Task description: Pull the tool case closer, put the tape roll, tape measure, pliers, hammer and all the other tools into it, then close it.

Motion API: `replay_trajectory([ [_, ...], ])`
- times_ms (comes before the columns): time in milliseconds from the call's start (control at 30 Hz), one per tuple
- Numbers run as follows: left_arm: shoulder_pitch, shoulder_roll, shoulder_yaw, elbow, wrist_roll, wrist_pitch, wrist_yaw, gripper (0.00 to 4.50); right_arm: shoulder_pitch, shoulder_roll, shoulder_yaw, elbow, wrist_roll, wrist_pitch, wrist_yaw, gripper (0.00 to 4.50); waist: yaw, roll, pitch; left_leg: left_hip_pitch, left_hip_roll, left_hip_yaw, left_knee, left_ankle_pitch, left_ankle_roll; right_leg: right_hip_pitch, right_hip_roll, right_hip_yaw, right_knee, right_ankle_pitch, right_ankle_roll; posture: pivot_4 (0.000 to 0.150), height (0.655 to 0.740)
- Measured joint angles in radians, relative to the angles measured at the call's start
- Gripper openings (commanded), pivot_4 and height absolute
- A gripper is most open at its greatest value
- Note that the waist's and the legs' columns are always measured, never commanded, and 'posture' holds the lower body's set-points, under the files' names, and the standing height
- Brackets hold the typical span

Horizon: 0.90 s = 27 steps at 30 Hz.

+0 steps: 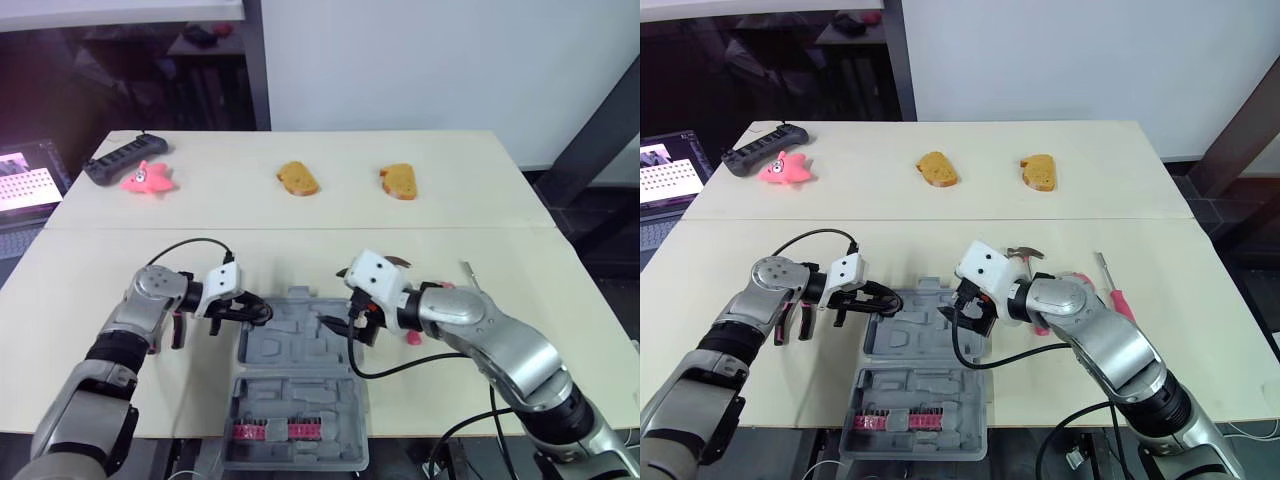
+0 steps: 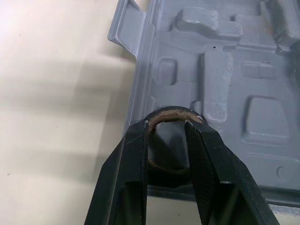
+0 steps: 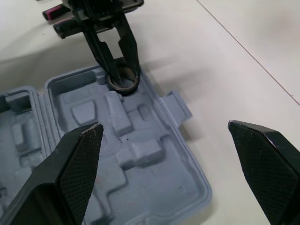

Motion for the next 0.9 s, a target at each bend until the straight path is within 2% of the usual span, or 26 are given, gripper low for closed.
replay_trajectory([
  [133, 0.006, 0.051, 0.043, -0.106, -0.04, 0.066, -0.013, 1.3, 0.035, -0.017, -0.06, -0.004, 0.01, -0.024, 0.009, 4.5, -0.001, 0.0, 0.0, -0.001, 0.0, 0.0, -0.001, 0.0, 0.0, -0.001, 0.0, 0.0, -0.001, 0.0, 0.0, 0.15, 0.74],
  [233, 0.016, 0.069, 0.109, -0.248, -0.129, 0.19, -0.012, 1.3, 0.067, -0.028, -0.109, -0.007, 0.024, -0.046, 0.018, 4.5, 0.001, 0.0, 0.0, -0.001, 0.0, 0.0, 0.0, 0.0, 0.0, 0.0, 0.0, 0.0, -0.001, 0.0, 0.0, 0.15, 0.74],
  [333, 0.067, 0.148, 0.183, -0.386, -0.224, 0.349, -0.015, 1.3, 0.159, -0.062, -0.218, -0.019, 0.055, -0.096, 0.049, 4.5, -0.001, 0.0, 0.0, -0.001, 0.0, 0.0, -0.001, 0.0, 0.001, 0.0, 0.0, 0.0, -0.002, 0.0, 0.0, 0.15, 0.74],
  [400, 0.117, 0.265, 0.255, -0.35, -0.243, 0.394, -0.014, 1.3, 0.293, -0.09, -0.37, -0.009, 0.075, -0.172, 0.086, 4.5, -0.005, 0.0, 0.0, 0.0, 0.0, 0.0, -0.002, -0.002, 0.003, -0.001, 0.001, 0.0, -0.002, 0.0, 0.0, 0.15, 0.74],
  [500, 0.181, 0.428, 0.335, -0.149, -0.193, 0.32, 0.031, 1.3, 0.497, -0.166, -0.529, 0.069, 0.046, -0.335, 0.158, 4.5, -0.003, 0.0, 0.001, 0.001, 0.0, 0.001, -0.002, -0.002, 0.004, -0.001, 0.001, 0.0, -0.002, -0.001, -0.001, 0.15, 0.74],
  [600, 0.226, 0.498, 0.423, 0.036, -0.175, 0.248, 0.082, 2.09, 0.616, -0.18, -0.647, 0.168, 0.036, -0.462, 0.22, 4.5, 0.001, 0.0, 0.001, 0.0, 0.0, 0.003, -0.001, -0.002, 0.004, 0.0, 0.0, 0.001, -0.003, -0.002, -0.001, 0.15, 0.74],
  [700, 0.31, 0.545, 0.483, 0.192, -0.175, 0.164, 0.107, 3.63, 0.688, -0.183, -0.766, 0.295, 0.03, -0.604, 0.263, 4.5, 0.001, 0.0, 0.001, 0.001, 0.0, 0.004, -0.001, -0.002, 0.004, 0.001, -0.001, 0.002, -0.003, -0.004, -0.003, 0.15, 0.74],
  [767, 0.372, 0.571, 0.526, 0.292, -0.176, 0.119, 0.125, 4.48, 0.726, -0.191, -0.833, 0.404, 0.019, -0.682, 0.288, 4.5, -0.001, -0.001, 0.001, 0.001, 0.0, 0.005, -0.002, -0.002, 0.004, 0.0, -0.001, 0.002, -0.003, -0.004, -0.003, 0.15, 0.74],
  [900, 0.479, 0.602, 0.613, 0.466, -0.178, 0.032, 0.196, 4.48, 0.768, -0.22, -0.94, 0.605, 0.018, -0.793, 0.344, 4.5, -0.002, 0.0, 0.001, 0.002, 0.0, 0.006, -0.003, -0.003, 0.004, 0.0, -0.001, 0.003, -0.003, -0.004, -0.003, 0.15, 0.74],
])
